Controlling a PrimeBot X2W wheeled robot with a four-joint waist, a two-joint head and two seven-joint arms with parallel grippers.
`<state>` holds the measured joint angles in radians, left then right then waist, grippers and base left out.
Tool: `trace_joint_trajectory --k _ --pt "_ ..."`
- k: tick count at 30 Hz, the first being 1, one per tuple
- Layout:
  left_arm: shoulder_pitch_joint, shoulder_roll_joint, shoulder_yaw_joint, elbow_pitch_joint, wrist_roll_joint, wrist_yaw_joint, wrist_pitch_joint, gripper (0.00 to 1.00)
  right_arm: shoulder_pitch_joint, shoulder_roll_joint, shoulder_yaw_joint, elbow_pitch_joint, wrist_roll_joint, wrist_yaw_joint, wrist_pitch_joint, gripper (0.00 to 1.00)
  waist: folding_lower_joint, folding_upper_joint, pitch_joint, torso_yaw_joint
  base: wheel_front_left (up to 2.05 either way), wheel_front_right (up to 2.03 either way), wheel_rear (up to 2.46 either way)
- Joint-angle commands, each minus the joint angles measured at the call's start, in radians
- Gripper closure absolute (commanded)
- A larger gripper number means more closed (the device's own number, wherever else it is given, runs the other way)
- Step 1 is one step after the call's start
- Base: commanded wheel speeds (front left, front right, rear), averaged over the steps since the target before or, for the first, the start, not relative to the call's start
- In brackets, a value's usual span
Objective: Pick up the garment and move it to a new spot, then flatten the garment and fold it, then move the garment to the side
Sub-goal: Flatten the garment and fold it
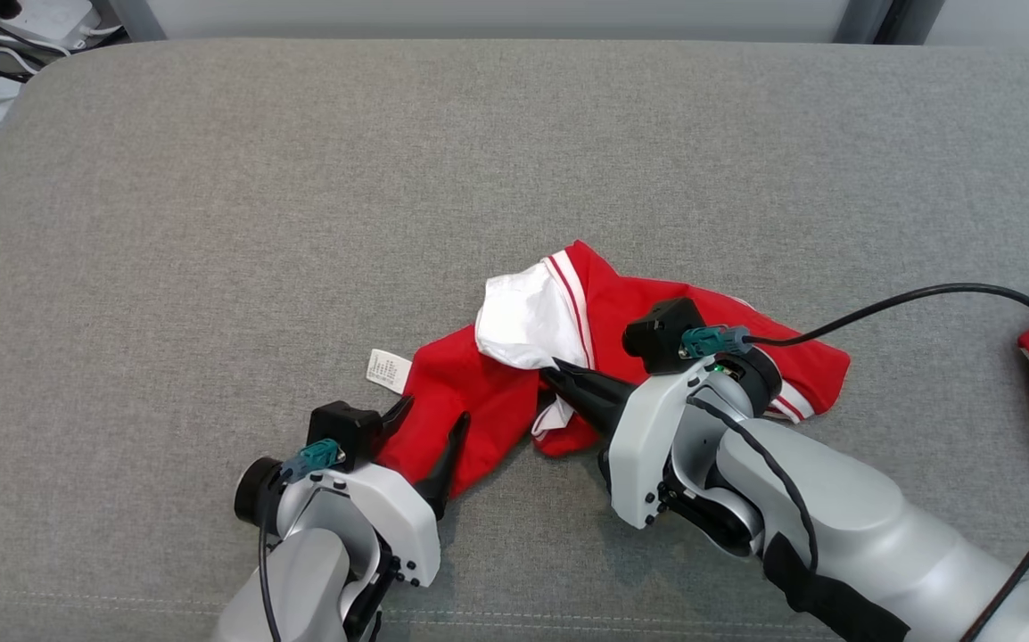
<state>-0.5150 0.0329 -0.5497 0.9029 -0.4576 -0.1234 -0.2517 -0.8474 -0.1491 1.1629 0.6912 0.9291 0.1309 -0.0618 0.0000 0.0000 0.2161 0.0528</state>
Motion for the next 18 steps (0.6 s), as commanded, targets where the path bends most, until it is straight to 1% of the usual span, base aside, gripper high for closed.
trace_joint_trajectory --k 1,6,12,18 --pt "-0.017 0.025 0.024 -0.009 -0.011 -0.007 -0.010 0.00 0.009 0.002 -0.008 -0.022 0.009 0.000 -0.001 0.00 0.0000 0.0000 0.001 0.000 0.00 0.00 0.00" --pt "-0.018 0.027 0.022 0.007 -0.015 -0.007 -0.010 0.00 0.013 0.000 -0.016 -0.032 0.034 0.000 0.001 0.00 0.0000 0.0000 0.001 0.010 0.00 0.00 0.00" --pt "-0.015 0.030 0.025 0.014 -0.014 -0.007 -0.010 0.00 0.001 -0.032 -0.046 -0.066 0.042 0.000 -0.019 0.00 0.0000 0.0000 -0.005 0.026 0.00 0.00 0.00" --pt "-0.013 0.027 0.023 0.012 -0.014 -0.007 -0.010 0.00 0.004 -0.009 -0.010 -0.093 0.013 0.000 -0.001 0.00 0.0000 0.0000 -0.009 0.055 0.00 0.00 0.00"
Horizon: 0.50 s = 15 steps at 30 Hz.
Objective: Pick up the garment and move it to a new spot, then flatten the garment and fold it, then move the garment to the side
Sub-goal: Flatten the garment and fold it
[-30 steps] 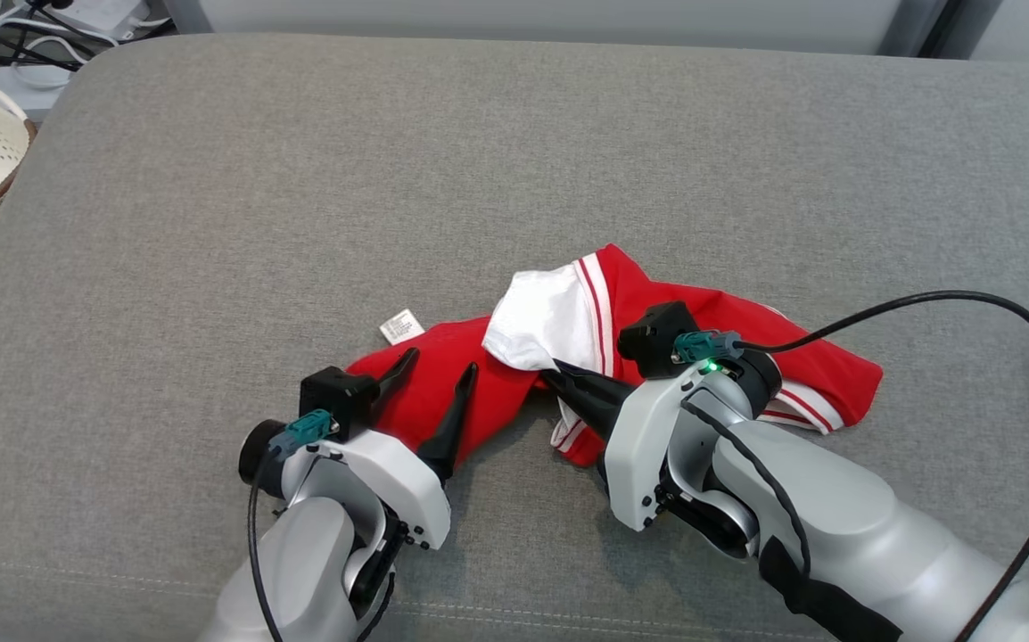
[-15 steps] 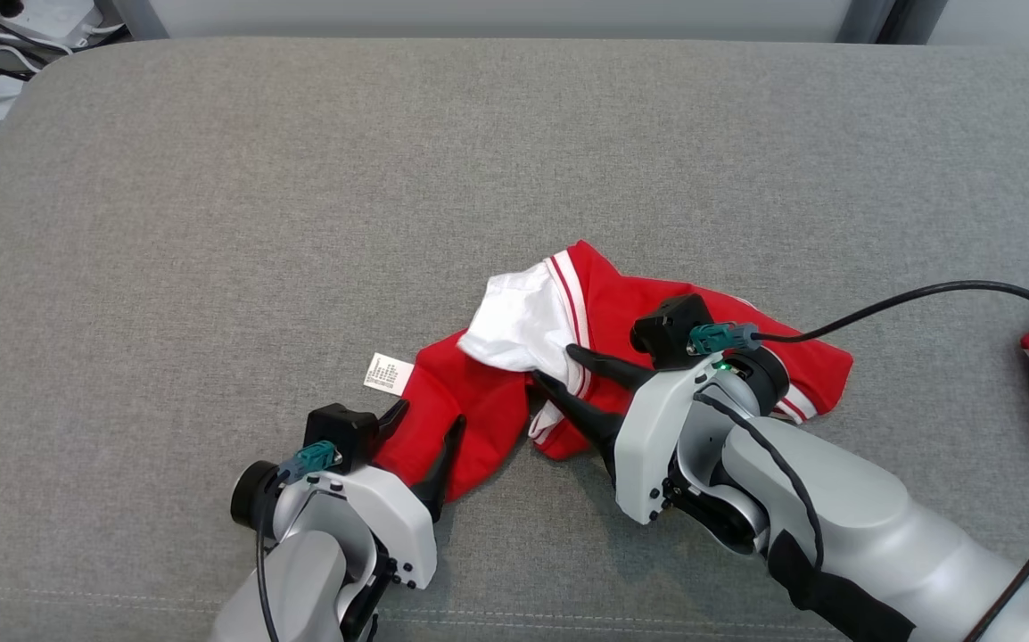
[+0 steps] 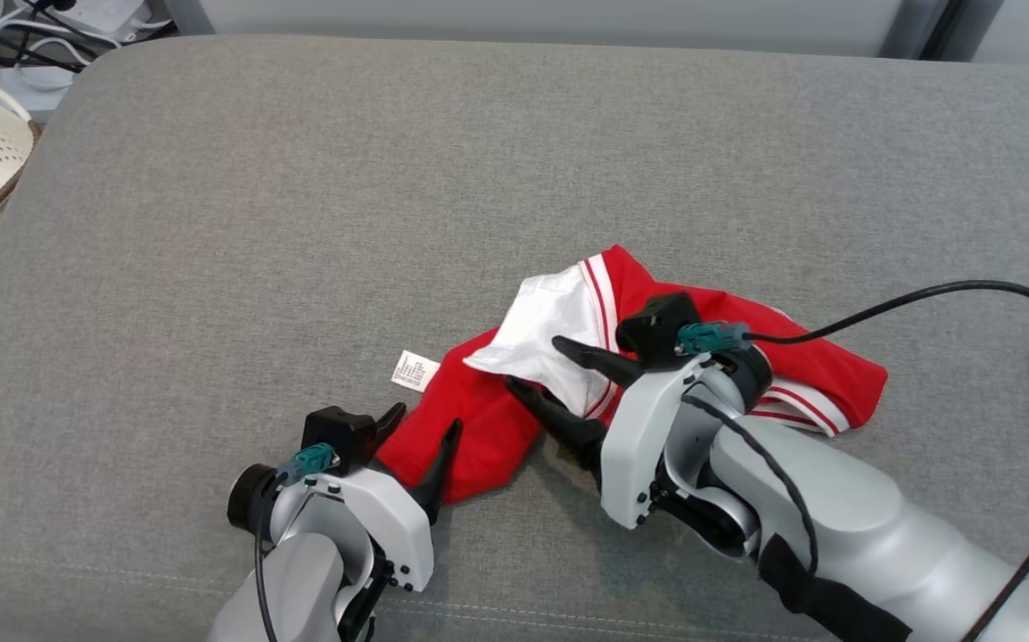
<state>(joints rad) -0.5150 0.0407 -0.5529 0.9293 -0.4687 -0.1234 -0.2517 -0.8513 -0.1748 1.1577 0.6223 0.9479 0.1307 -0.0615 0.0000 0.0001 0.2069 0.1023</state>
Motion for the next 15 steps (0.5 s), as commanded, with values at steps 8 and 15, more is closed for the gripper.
trace_joint_trajectory --k 8,15 --pt "-0.014 0.015 0.013 -0.025 -0.011 -0.007 -0.010 0.00 -0.039 0.055 0.038 0.077 -0.123 0.000 0.029 0.00 0.0000 -0.0001 0.010 0.067 0.00 0.00 0.00" --pt "-0.017 0.012 0.004 -0.047 -0.024 -0.007 -0.010 0.00 -0.075 0.093 0.037 0.229 -0.245 0.000 0.095 0.52 0.0000 -0.0001 0.021 0.113 0.00 0.00 0.00"
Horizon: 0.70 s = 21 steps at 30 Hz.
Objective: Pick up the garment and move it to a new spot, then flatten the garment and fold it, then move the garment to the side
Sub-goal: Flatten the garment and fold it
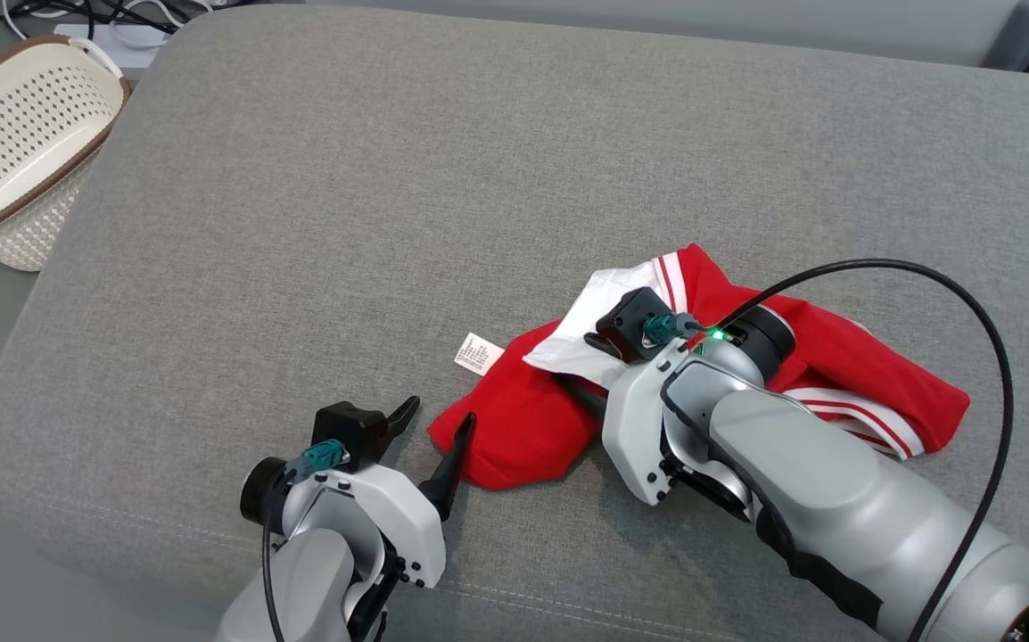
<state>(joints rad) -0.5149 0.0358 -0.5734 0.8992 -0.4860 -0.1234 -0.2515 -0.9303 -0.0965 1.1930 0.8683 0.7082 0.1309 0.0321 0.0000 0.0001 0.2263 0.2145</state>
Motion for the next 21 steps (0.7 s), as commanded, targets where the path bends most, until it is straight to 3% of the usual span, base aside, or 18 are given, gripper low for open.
trace_joint_trajectory --k 1,6,10,16,21 --pt "-0.017 0.016 0.026 -0.026 -0.010 -0.007 -0.010 0.00 -0.008 0.022 -0.030 0.000 -0.013 0.000 -0.018 1.00 0.0000 -0.0001 0.003 0.005 0.00 0.00 0.00" --pt "-0.015 0.016 0.039 -0.043 -0.008 -0.007 -0.010 0.00 -0.060 0.022 -0.166 0.042 -0.031 0.000 -0.148 1.00 0.0000 -0.0001 -0.004 -0.002 0.00 0.00 0.00" --pt "-0.008 0.019 0.069 -0.067 0.008 -0.007 -0.010 0.00 -0.146 -0.025 -0.348 0.098 -0.074 0.000 -0.267 1.00 0.0000 -0.0001 -0.021 -0.032 0.00 0.00 0.00" --pt "0.002 0.020 0.104 -0.094 0.035 -0.007 -0.010 0.00 -0.173 -0.139 -0.570 0.085 -0.135 0.000 -0.293 1.00 0.0000 -0.0001 -0.043 -0.093 0.00 0.00 0.00" --pt "0.009 0.027 0.124 -0.099 0.049 -0.007 -0.010 0.00 -0.081 -0.234 -0.734 0.012 -0.208 0.000 -0.293 1.00 0.0000 -0.0001 -0.049 -0.140 0.00 0.00 0.00"
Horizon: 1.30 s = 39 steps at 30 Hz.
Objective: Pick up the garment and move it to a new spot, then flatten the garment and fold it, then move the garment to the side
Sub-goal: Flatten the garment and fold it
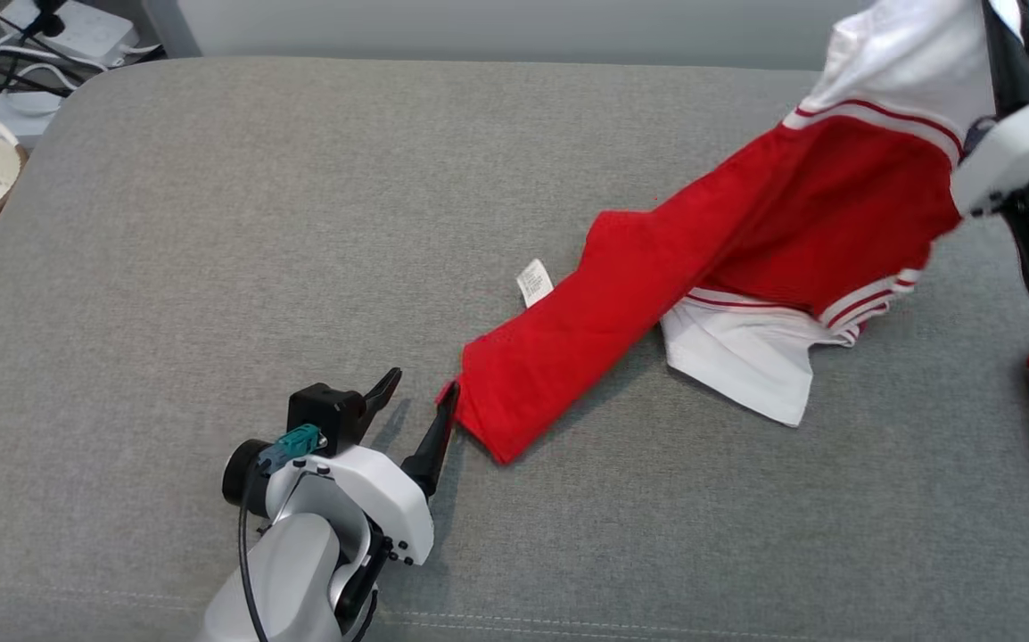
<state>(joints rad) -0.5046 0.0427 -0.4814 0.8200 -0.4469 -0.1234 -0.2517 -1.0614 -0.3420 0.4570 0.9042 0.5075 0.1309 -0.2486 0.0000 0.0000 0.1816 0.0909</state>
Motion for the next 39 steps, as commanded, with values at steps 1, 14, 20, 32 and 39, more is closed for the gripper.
trace_joint_trajectory --k 1,14,20,32,39 --pt "0.000 0.022 0.033 -0.017 0.011 -0.007 -0.010 0.00 0.084 0.011 -0.009 -0.033 -0.013 0.000 -0.013 1.00 0.0000 0.0000 -0.004 -0.025 0.00 0.00 0.00" --pt "-0.083 0.059 0.023 0.064 -0.034 -0.007 -0.010 0.00 0.373 0.080 -0.016 -0.198 -0.029 0.000 0.051 1.00 0.0000 0.0000 0.035 -0.105 0.00 0.00 0.00" --pt "-0.172 0.073 -0.019 0.114 -0.164 -0.007 0.031 0.00 0.428 0.124 -0.012 -0.266 -0.053 0.000 0.077 1.00 0.0000 0.0000 0.066 -0.146 0.00 0.00 0.00" --pt "-0.182 0.120 -0.158 0.124 -0.342 -0.007 0.092 0.00 0.459 0.164 -0.052 -0.331 -0.106 0.000 0.109 1.00 0.0000 0.0000 0.086 -0.164 0.00 0.00 0.00" --pt "-0.190 0.130 -0.236 0.129 -0.396 -0.007 0.084 0.55 0.463 0.184 -0.059 -0.358 -0.127 0.000 0.128 1.00 0.0000 0.0000 0.091 -0.163 0.00 0.00 0.00"
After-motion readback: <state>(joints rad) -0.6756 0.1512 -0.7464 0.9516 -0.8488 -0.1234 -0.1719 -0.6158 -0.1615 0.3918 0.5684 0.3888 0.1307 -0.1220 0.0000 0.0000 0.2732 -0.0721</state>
